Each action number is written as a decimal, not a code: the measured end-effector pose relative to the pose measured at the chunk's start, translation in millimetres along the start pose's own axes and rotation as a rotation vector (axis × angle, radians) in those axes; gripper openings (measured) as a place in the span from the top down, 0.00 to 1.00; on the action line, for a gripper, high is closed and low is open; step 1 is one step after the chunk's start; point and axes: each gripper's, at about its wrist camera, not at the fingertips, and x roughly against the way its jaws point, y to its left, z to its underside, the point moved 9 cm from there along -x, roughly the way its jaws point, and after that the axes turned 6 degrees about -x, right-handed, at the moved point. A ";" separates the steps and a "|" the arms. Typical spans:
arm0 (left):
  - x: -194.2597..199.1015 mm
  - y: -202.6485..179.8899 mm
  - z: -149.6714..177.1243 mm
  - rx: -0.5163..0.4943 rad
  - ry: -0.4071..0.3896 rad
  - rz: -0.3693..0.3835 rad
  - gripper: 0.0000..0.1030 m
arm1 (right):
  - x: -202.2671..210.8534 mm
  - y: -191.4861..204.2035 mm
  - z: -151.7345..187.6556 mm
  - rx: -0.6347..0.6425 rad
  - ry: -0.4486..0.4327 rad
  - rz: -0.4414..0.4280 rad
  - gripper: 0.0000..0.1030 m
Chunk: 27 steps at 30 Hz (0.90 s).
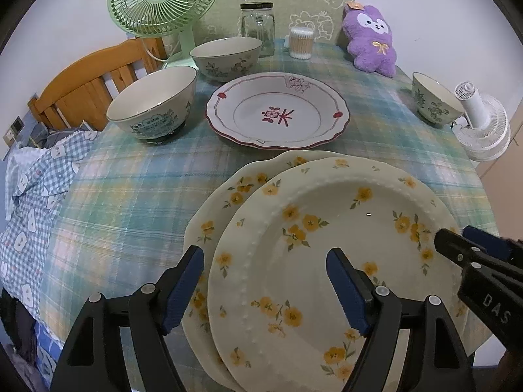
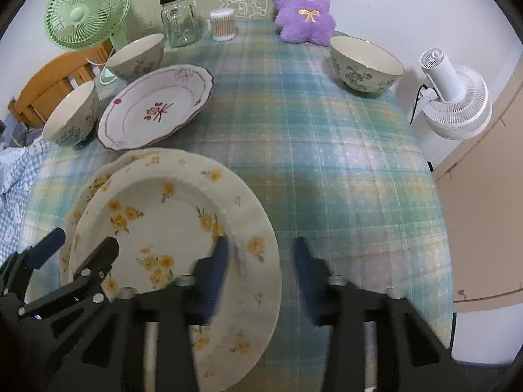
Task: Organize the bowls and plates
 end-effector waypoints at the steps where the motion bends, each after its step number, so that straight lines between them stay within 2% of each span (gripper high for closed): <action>1: 1.0 -0.3 1.1 -0.003 -0.001 0.004 0.23 | -0.2 0.9 0.9 0.001 -0.006 0.007 0.67; 17: 0.6 9.3 4.6 -0.017 -0.002 0.024 0.23 | -14.8 19.6 0.0 -0.012 0.009 0.016 0.62; 19: 3.0 9.0 2.5 -0.023 -0.013 0.034 0.22 | -15.1 20.4 -0.7 -0.022 0.027 0.003 0.59; 20: 4.6 8.8 1.0 -0.025 -0.019 0.041 0.18 | -13.5 20.6 -1.5 -0.037 0.030 -0.011 0.54; 24: 12.9 15.7 -6.9 -0.018 -0.047 0.052 0.14 | 2.5 18.3 -10.5 -0.069 -0.026 0.008 0.35; 27: 20.1 24.7 -14.9 -0.009 -0.068 0.045 0.10 | 15.0 21.5 -18.4 -0.085 -0.060 -0.001 0.30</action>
